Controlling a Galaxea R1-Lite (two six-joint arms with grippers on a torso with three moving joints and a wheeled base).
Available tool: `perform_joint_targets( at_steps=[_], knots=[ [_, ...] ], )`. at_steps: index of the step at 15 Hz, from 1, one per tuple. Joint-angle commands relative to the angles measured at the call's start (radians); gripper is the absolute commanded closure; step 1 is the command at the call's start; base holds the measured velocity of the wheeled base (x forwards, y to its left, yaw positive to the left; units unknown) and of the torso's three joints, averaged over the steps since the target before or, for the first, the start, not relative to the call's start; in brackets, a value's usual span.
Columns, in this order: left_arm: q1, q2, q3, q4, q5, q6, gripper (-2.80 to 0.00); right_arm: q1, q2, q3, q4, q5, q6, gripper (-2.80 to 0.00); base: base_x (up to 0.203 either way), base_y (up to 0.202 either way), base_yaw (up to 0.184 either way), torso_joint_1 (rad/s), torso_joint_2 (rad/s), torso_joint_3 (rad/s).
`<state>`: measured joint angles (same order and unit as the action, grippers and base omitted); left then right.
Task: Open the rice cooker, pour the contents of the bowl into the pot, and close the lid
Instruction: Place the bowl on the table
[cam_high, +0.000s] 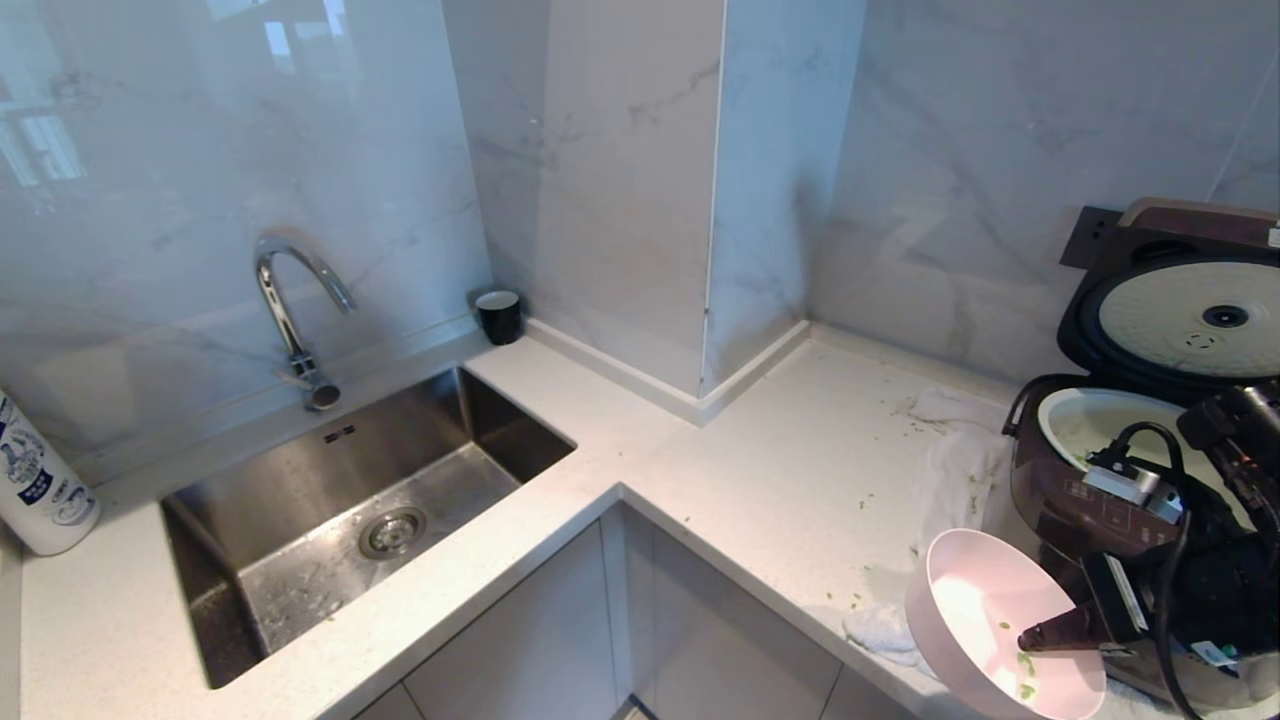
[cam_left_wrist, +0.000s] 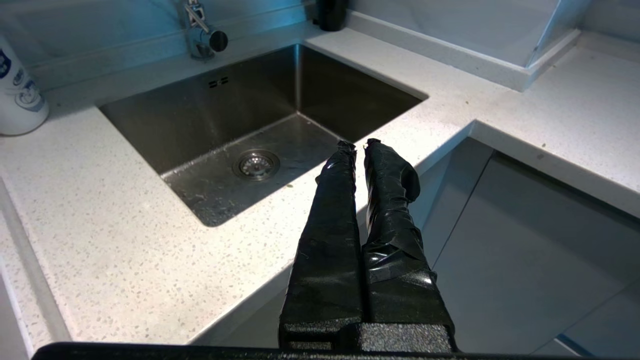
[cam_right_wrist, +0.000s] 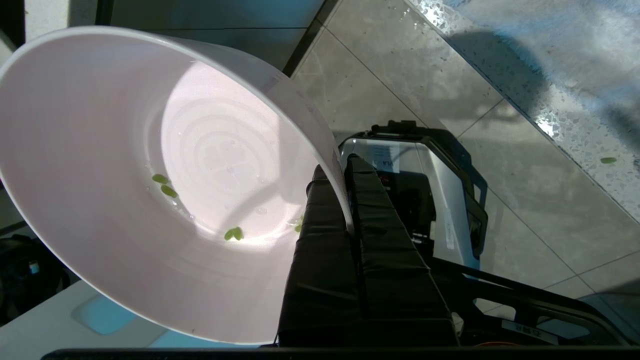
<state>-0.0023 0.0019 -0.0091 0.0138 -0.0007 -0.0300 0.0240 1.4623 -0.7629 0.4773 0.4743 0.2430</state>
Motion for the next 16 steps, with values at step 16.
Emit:
perform_joint_targets(
  at_steps=[16],
  knots=[
    [0.001,0.002,0.000,0.001,0.000,-0.002,0.00,0.014,-0.025,0.013,0.003,0.003,0.002,0.00,0.000,0.000,0.000,0.000,0.00,0.000]
  ],
)
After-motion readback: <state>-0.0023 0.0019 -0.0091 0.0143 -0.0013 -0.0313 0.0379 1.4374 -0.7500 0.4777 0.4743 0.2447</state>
